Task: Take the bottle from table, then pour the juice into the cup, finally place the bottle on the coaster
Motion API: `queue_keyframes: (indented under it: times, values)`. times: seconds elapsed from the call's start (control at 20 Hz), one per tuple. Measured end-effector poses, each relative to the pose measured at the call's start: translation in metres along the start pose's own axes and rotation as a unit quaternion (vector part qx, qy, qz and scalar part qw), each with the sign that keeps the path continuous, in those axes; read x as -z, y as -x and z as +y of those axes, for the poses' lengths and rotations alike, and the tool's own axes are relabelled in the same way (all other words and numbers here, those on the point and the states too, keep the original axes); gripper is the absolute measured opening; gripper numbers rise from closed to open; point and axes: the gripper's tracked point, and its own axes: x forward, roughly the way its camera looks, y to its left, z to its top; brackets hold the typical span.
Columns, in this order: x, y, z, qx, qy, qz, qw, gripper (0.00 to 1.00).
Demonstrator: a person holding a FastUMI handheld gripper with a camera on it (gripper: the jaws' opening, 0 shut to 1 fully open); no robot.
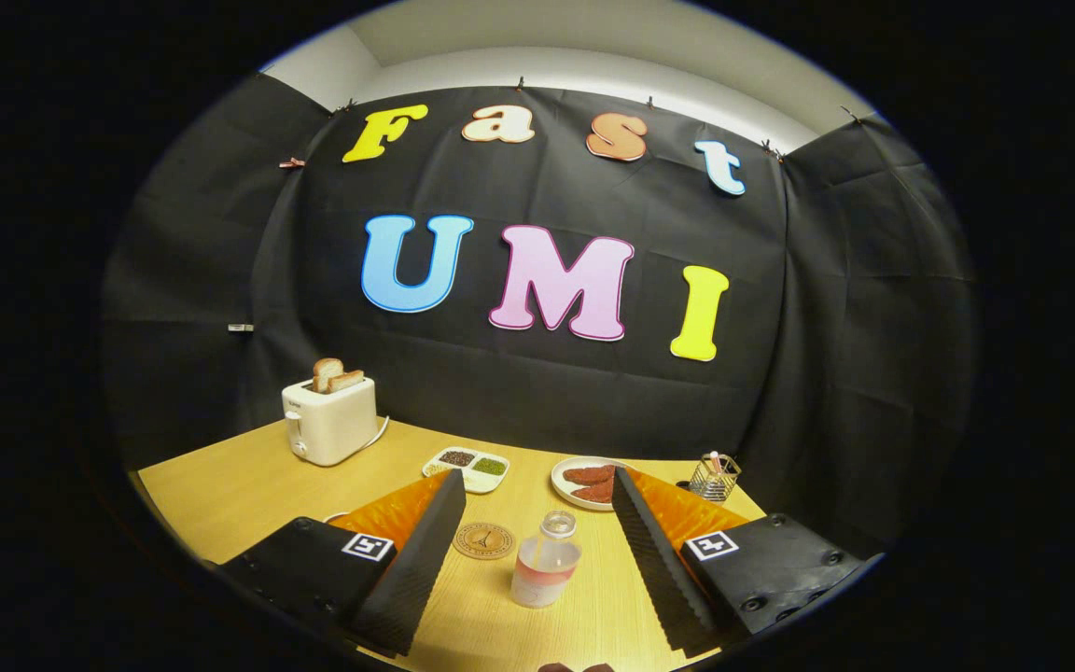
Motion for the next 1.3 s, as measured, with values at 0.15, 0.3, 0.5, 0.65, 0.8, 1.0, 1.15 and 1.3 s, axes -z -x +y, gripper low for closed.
queue_keyframes:
  times: [0.15,0.3,0.5,0.65,0.8,1.0,1.15,1.3]
  values:
    - [0.014,-0.021,-0.007,-0.012,0.008,0.003,1.0,0.97]
    - [0.032,-0.038,-0.014,-0.022,0.006,0.005,1.0,0.97]
    - [0.068,-0.054,-0.014,-0.043,-0.026,0.027,0.998,0.97]
    - [0.089,-0.064,-0.013,-0.054,-0.033,0.034,0.997,0.97]
    - [0.104,-0.073,-0.011,-0.064,-0.035,0.039,0.997,0.98]
    - [0.118,-0.085,-0.014,-0.064,-0.029,0.038,0.997,0.97]
    - [0.132,-0.09,-0.013,-0.067,-0.029,0.046,0.996,0.98]
    - [0.142,-0.093,-0.008,-0.073,-0.032,0.054,0.995,0.97]
